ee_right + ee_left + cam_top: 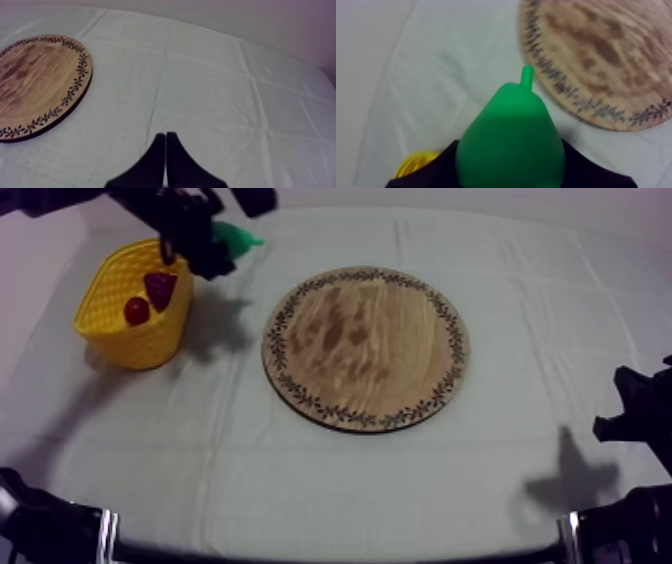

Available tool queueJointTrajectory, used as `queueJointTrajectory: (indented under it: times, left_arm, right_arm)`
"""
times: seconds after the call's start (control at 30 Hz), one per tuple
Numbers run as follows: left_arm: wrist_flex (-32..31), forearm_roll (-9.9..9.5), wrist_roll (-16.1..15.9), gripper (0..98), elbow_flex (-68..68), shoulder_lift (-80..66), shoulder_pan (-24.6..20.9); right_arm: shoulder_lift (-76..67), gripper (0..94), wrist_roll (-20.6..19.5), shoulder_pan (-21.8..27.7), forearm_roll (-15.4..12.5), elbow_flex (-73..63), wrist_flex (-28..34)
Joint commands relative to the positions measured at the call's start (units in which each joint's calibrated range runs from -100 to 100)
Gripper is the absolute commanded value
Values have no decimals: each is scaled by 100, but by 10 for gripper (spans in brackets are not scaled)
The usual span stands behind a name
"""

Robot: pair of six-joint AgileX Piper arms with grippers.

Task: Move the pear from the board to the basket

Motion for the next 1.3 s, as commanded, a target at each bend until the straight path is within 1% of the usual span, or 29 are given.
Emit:
queueJointTrajectory:
  times: [0.0,0.1,0.2,0.33,0.4,0.6,0.7,0.77,0.8,0.93,1.0,1.13,1.2,1.27]
  left_arm:
    - [-4,-60,22,516,100,-298,-492]
    - [-5,-159,34,516,240,-389,-819]
    - [-49,-215,50,513,452,-397,-1100]
    - [-67,-252,228,510,871,-369,-1321]
    - [-78,-264,438,510,1017,-336,-1370]
    - [-107,-259,1299,495,1145,-263,-1422]
    - [-99,-263,1542,504,1182,-283,-1427]
    - [-89,-298,1662,555,1203,-315,-1422]
    - [-86,-329,1732,599,1201,-335,-1420]
    - [-67,-473,1975,830,1162,-403,-1404]
    - [-65,-540,2061,894,1163,-429,-1399]
    - [-114,-603,2174,938,1205,-477,-1409]
    - [-145,-619,2249,919,1199,-512,-1424]
    - [-235,-663,2384,866,1180,-584,-1437]
  right_arm:
    - [1,5,1,-3,1,5,-1]
    - [1,5,1,-3,1,5,-1]
    - [1,5,1,-3,1,5,-1]
    - [1,5,1,-3,1,5,-1]
    - [1,5,-1,-3,1,5,-1]
    - [1,5,-1,-3,1,5,-1]
    - [1,5,1,-3,1,5,-1]
    - [1,5,1,-3,1,5,-1]
    - [1,5,1,-3,1,5,-1]
    - [1,5,1,-5,1,5,-1]
    - [1,5,1,-6,1,5,-1]
    - [1,5,1,-7,1,5,-1]
    - [1,5,1,-9,1,5,-1]
    - [1,5,1,-10,1,5,-1]
